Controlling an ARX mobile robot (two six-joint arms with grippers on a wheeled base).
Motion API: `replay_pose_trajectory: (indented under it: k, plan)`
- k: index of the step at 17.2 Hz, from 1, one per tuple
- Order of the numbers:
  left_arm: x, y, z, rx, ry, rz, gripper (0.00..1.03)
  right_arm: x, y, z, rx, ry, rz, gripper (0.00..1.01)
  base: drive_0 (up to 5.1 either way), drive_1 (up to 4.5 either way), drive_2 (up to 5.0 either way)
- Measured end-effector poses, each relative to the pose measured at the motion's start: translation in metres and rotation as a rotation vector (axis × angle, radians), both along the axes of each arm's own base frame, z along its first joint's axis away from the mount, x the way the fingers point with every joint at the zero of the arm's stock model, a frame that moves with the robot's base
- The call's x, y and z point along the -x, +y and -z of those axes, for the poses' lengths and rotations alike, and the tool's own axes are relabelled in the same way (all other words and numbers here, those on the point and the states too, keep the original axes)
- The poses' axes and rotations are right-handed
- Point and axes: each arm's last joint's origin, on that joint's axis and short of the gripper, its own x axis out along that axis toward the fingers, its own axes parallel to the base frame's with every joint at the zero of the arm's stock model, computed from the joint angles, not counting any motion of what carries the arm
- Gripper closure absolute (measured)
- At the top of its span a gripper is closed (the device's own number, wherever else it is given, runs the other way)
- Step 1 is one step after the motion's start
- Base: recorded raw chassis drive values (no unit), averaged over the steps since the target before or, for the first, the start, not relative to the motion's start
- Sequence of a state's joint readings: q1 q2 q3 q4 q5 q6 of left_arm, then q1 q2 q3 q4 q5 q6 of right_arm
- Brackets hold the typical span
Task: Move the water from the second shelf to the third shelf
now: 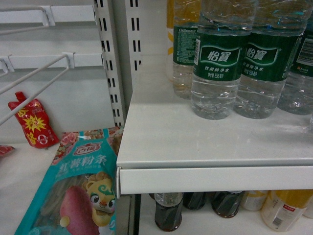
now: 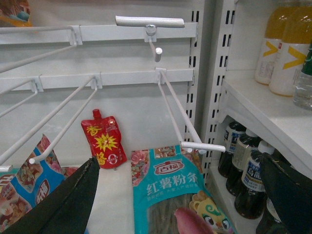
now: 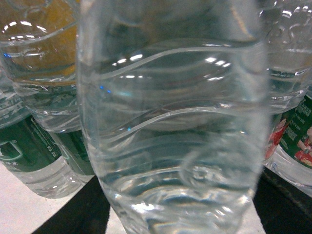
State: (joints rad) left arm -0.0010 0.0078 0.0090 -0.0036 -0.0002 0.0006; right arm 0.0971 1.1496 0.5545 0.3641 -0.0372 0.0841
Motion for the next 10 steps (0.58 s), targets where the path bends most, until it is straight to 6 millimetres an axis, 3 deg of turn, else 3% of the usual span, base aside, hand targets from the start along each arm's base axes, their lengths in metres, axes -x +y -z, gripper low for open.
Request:
replay_pose_trajectory:
  k: [4, 10]
  plan:
    - [0.0000, 0.0000, 0.0000, 0.000, 0.000, 0.000, 0.05, 0.0002, 0.0001, -0.0001, -0.002, 0.001, -0.004, 0.01, 0.0, 0.00, 0.0]
    - [0.0000, 0.0000, 0.0000, 0.000, 0.000, 0.000, 0.05, 0.0001, -0.0015, -0.0001, -0.002, 0.001, 0.003, 0.03, 0.0, 0.00, 0.0]
